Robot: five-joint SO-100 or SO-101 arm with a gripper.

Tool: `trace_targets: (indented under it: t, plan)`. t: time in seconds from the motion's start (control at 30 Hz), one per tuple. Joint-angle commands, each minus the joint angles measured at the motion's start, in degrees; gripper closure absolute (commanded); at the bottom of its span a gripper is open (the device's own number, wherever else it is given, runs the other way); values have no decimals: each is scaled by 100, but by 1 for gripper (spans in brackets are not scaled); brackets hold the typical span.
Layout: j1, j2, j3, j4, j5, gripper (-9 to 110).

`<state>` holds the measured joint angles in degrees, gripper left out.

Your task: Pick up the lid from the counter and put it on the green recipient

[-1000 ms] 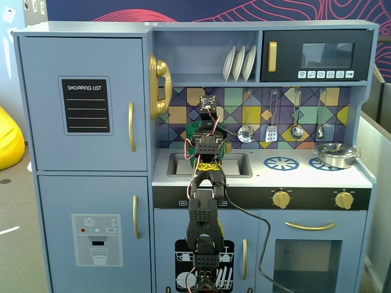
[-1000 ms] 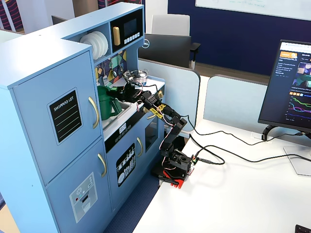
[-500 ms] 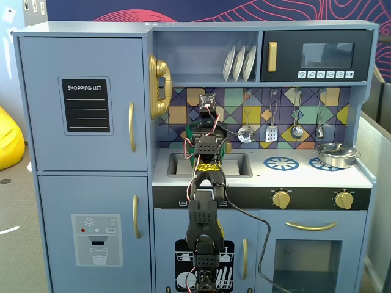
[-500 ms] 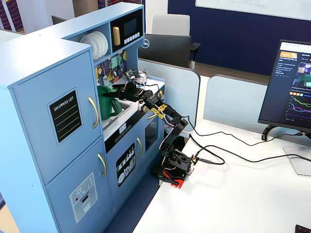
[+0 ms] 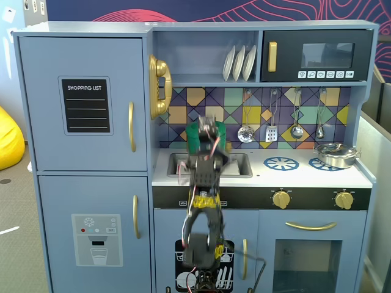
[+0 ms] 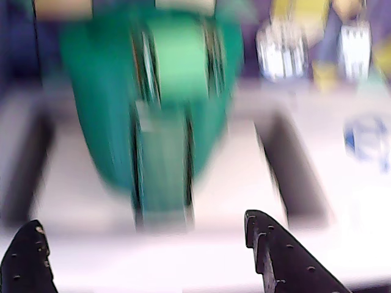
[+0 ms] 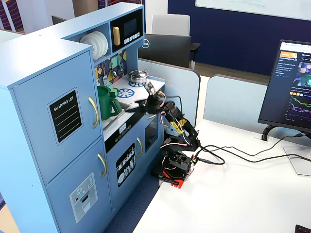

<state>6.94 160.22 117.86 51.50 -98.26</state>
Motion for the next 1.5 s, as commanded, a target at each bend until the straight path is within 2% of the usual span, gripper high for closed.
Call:
trace_targets:
  t: [0.0,0.17,0.3,0.57,0.77,0.9,1.47]
  plan:
    - [9,1028,1600,475,185,74]
    - [-220,1854,3234,1134,369,93]
    - [-290,2180,4236,1380,290,101]
    - [-519,2180,5089,2602,984,97]
    - [-598,2180,5379,3595,1046,95]
    - [-571,2188,5379,3621,1283,95]
    - [-519,2188,5379,3630,1178,94]
